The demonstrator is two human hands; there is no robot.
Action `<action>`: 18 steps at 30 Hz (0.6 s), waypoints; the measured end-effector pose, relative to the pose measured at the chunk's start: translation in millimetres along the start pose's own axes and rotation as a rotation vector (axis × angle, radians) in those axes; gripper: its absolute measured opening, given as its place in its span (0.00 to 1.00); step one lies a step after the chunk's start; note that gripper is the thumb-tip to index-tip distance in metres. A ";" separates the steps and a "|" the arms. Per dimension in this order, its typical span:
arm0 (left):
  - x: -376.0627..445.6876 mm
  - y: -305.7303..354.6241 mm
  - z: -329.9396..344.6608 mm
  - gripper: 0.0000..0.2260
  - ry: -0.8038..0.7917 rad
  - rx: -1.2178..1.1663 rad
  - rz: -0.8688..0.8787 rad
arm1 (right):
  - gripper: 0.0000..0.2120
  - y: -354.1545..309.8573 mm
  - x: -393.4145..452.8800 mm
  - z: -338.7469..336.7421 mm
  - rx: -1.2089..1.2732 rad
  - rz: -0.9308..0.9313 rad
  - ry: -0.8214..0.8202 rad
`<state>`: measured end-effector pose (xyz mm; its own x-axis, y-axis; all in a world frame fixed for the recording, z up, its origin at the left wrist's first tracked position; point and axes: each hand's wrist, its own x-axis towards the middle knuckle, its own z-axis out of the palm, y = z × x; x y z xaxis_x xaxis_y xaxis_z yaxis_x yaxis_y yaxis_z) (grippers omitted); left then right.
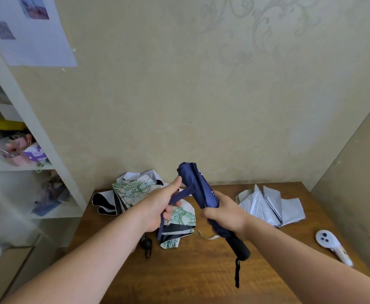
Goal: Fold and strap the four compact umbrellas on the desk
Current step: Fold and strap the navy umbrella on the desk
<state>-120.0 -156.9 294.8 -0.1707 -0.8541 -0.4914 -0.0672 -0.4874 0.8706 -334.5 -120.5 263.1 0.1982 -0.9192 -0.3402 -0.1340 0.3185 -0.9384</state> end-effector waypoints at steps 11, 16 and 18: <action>-16.4 8.5 2.9 0.17 0.035 0.448 0.437 | 0.13 2.5 1.4 -10.5 -0.077 -0.086 0.178; -22.3 5.5 0.3 0.11 -0.019 0.425 0.480 | 0.12 -7.5 0.3 -13.6 0.012 -0.096 0.153; -22.1 4.7 -2.1 0.10 -0.023 0.496 0.523 | 0.12 -9.1 0.1 -14.1 0.036 -0.091 0.139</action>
<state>-114.5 -140.7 309.7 -0.3231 -0.9463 -0.0114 -0.4085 0.1287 0.9036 -346.9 -126.7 272.5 0.0709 -0.9669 -0.2449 -0.0860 0.2387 -0.9673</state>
